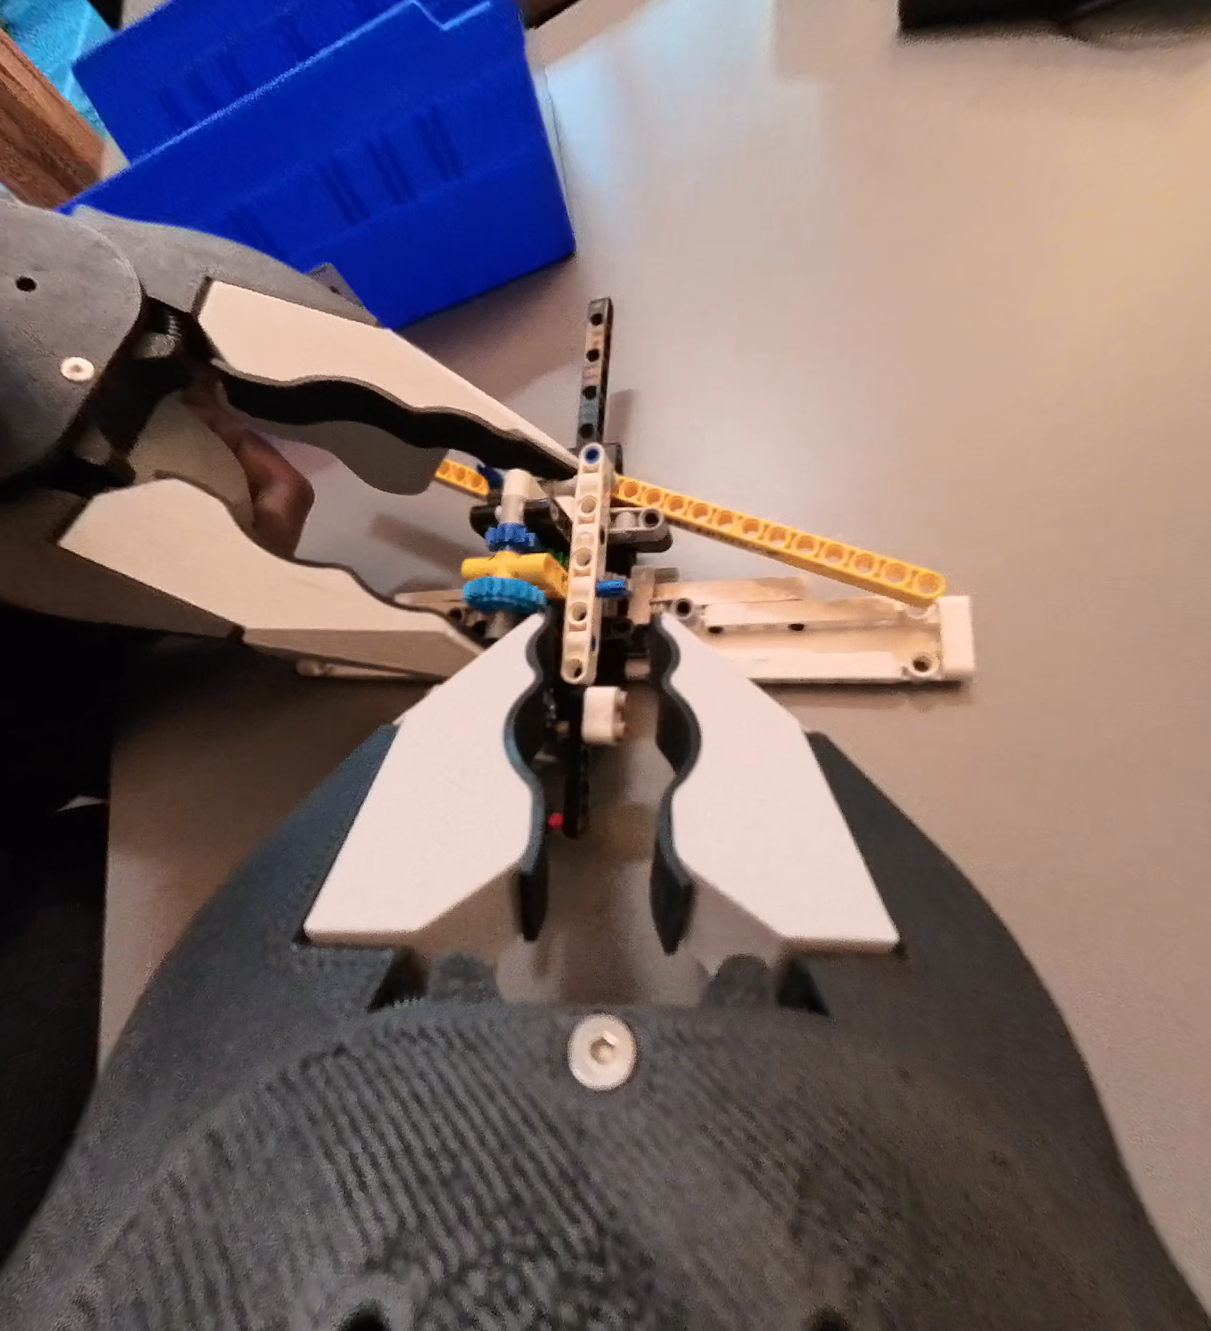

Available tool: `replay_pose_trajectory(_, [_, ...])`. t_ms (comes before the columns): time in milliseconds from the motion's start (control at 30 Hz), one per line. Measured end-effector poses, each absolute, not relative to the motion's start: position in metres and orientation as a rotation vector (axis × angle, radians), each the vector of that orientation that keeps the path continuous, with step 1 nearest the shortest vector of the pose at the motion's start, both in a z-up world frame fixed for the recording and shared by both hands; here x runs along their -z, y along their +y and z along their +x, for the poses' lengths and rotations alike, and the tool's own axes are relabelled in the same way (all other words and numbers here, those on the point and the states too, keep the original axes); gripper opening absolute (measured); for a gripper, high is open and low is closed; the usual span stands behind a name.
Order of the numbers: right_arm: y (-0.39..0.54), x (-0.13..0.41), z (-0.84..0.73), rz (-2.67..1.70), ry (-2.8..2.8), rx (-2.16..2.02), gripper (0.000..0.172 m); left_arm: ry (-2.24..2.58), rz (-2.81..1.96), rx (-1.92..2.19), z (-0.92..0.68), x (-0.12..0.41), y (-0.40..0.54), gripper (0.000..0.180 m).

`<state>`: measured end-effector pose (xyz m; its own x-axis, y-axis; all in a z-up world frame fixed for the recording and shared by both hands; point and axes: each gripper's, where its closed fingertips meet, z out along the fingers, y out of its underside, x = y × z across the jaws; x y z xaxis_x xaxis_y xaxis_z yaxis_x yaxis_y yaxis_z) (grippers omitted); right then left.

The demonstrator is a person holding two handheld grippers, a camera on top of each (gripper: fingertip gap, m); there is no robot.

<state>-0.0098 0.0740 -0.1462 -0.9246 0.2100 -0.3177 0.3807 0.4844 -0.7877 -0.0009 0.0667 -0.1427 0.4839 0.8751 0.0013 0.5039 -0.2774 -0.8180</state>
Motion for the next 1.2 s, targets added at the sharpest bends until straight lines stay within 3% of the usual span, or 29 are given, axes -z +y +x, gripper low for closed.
replay_pose_trajectory(100, [0.072,0.149,-0.008,0.501,2.498,1.312,0.024,-1.133,-1.921,-0.594,-0.002,0.143,0.067,0.059])
replay_pose_trajectory(233, [0.070,0.149,-0.004,0.483,2.573,1.235,0.008,-1.121,-1.928,-0.664,-0.004,0.144,0.065,0.059])
replay_pose_trajectory(667, [0.066,0.148,-0.009,0.503,2.619,1.358,0.007,-1.166,-1.803,-0.717,0.005,0.129,0.061,0.058])
replay_pose_trajectory(767, [0.065,0.148,-0.010,0.516,2.614,1.371,0.007,-1.105,-1.748,-0.704,0.027,0.121,0.080,0.045])
replay_pose_trajectory(1067, [0.064,0.147,-0.008,0.553,2.623,1.370,0.007,-1.147,-1.937,-0.825,0.033,0.151,0.085,0.040])
replay_pose_trajectory(1200, [0.064,0.147,-0.007,0.554,2.627,1.373,0.007,-1.111,-1.945,-0.849,0.036,0.149,0.084,0.019])
